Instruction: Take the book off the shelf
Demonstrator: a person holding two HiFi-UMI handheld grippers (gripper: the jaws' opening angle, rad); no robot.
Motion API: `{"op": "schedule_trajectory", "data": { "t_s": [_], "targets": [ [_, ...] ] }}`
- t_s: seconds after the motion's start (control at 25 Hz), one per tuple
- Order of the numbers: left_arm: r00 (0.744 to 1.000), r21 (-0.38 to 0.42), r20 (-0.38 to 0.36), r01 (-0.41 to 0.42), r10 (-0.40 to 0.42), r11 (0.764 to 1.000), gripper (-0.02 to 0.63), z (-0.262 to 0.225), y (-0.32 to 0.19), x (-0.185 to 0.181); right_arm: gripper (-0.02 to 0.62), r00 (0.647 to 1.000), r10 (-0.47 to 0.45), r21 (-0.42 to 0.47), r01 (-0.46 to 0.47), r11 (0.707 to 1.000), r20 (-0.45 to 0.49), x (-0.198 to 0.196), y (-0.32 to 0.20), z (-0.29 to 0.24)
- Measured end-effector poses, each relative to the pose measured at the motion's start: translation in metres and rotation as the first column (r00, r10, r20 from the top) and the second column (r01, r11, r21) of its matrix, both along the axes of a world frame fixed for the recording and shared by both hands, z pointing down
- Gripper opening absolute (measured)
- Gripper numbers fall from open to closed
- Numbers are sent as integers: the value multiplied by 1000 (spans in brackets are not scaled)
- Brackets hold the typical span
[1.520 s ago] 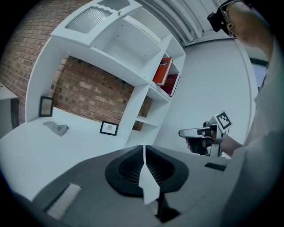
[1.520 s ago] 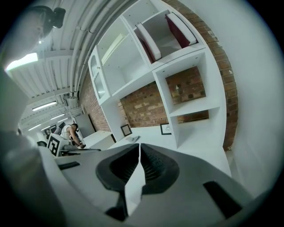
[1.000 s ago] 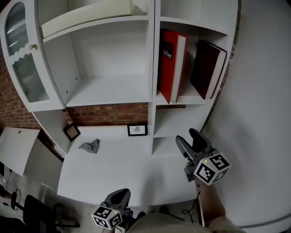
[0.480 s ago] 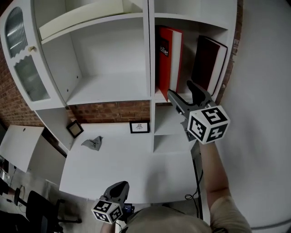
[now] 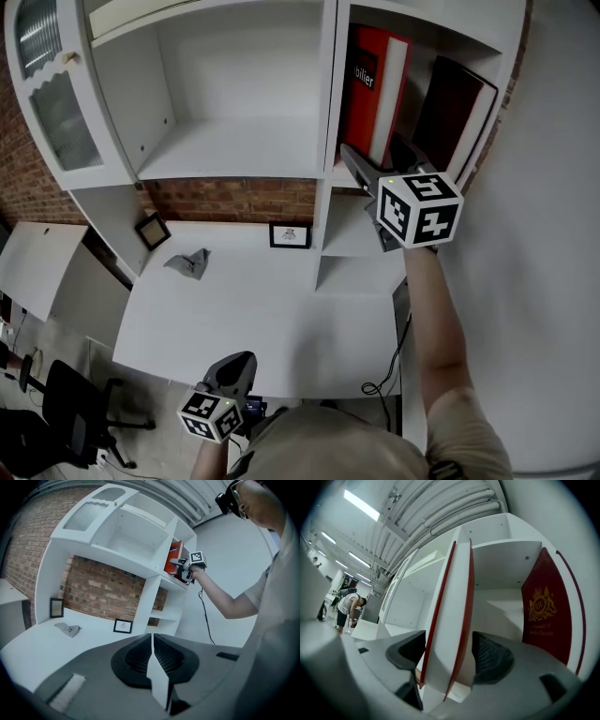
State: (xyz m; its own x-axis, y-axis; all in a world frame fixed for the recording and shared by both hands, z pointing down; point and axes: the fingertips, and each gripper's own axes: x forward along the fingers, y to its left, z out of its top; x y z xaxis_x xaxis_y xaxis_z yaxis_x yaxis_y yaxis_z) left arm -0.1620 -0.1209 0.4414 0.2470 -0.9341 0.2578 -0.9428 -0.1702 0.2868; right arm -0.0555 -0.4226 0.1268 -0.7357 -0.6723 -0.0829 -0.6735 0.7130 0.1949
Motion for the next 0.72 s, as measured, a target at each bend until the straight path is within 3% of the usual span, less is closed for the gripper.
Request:
{"op": "schedule_trajectory", "data": {
  "t_s": [0.08, 0.12, 0.32, 0.72],
  "targets": [
    [1000, 3, -19, 11, -11, 1000, 15, 1, 0, -1, 277, 1000, 8, -1, -8, 1000, -8, 1, -3, 3],
    [1000, 6, -24, 11, -11, 1000, 15, 1, -1, -1, 229, 1000, 8, -8, -8, 1000, -4, 2, -4, 2],
    [1000, 9, -23, 4, -4, 1000, 15, 2, 0, -8, 187, 997, 19, -48, -15, 999, 76, 16, -2, 1],
    [999, 11, -48, -17, 17, 1000, 15, 3, 3, -2, 163, 987, -41, -55, 50, 997, 157, 44, 44, -2]
  ]
}}
